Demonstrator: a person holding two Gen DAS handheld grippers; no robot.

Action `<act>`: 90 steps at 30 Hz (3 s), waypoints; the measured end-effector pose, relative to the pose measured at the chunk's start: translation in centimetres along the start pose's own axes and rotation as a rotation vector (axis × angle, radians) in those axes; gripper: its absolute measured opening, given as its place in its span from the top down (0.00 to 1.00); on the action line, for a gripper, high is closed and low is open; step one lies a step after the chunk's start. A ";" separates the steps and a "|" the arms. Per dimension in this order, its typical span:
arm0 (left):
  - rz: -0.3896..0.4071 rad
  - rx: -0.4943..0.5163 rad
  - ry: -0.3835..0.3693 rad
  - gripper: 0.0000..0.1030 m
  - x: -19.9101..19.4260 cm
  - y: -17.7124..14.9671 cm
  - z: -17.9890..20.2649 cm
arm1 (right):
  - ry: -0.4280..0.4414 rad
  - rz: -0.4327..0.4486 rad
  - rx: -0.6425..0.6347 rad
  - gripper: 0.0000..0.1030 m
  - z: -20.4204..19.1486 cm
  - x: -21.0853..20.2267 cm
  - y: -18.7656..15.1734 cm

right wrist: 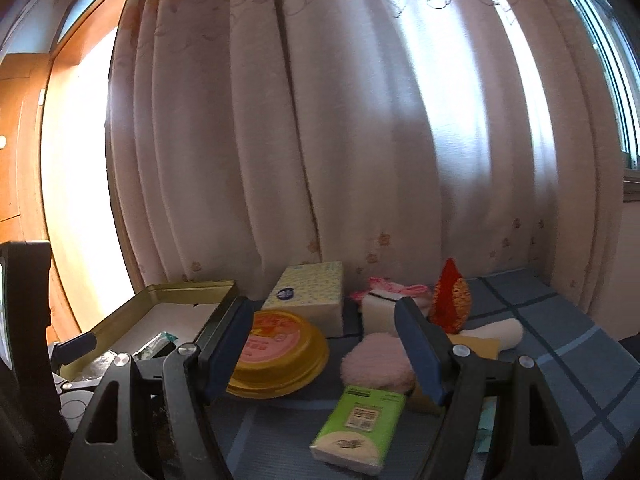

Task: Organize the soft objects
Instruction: 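Grasp the green tissue pack with the left gripper while the right gripper grasps the teal cloth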

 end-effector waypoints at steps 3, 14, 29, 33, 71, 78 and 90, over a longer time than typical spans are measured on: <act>0.001 0.014 -0.005 0.04 0.0 0.0 0.9 | -0.015 0.001 0.002 0.27 0.9 -0.2 0.1; -0.004 0.033 -0.057 0.04 -0.4 -0.1 3.6 | -0.070 0.001 0.016 0.27 4.5 -1.4 0.3; -0.023 0.092 -0.152 0.04 -1.4 -0.6 7.8 | -0.182 -0.016 0.111 0.27 12.4 -3.5 0.2; -0.033 0.110 -0.178 0.04 -1.7 -0.8 9.1 | -0.213 -0.033 0.105 0.27 13.8 -3.6 0.0; -0.400 0.185 -0.424 0.53 0.2 -6.5 19.0 | -0.098 -0.521 0.254 0.37 15.1 1.1 -8.5; -0.333 0.204 -0.445 0.53 -1.5 -6.4 19.5 | -0.047 -0.535 0.233 0.86 14.4 1.4 -8.9; -0.247 0.042 -0.472 0.53 -2.4 -4.3 16.3 | 0.005 -0.264 0.241 0.89 14.2 -2.8 -3.7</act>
Point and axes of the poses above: each gripper's, at about its wrist camera, not at the fingertips, and x roughly the way its jaws point, z to its right, y to its top, the point moved 10 cm from there along x, roughly the way its jaws point, and after that the axes turned 2 degrees about z, right-handed, at the moved point
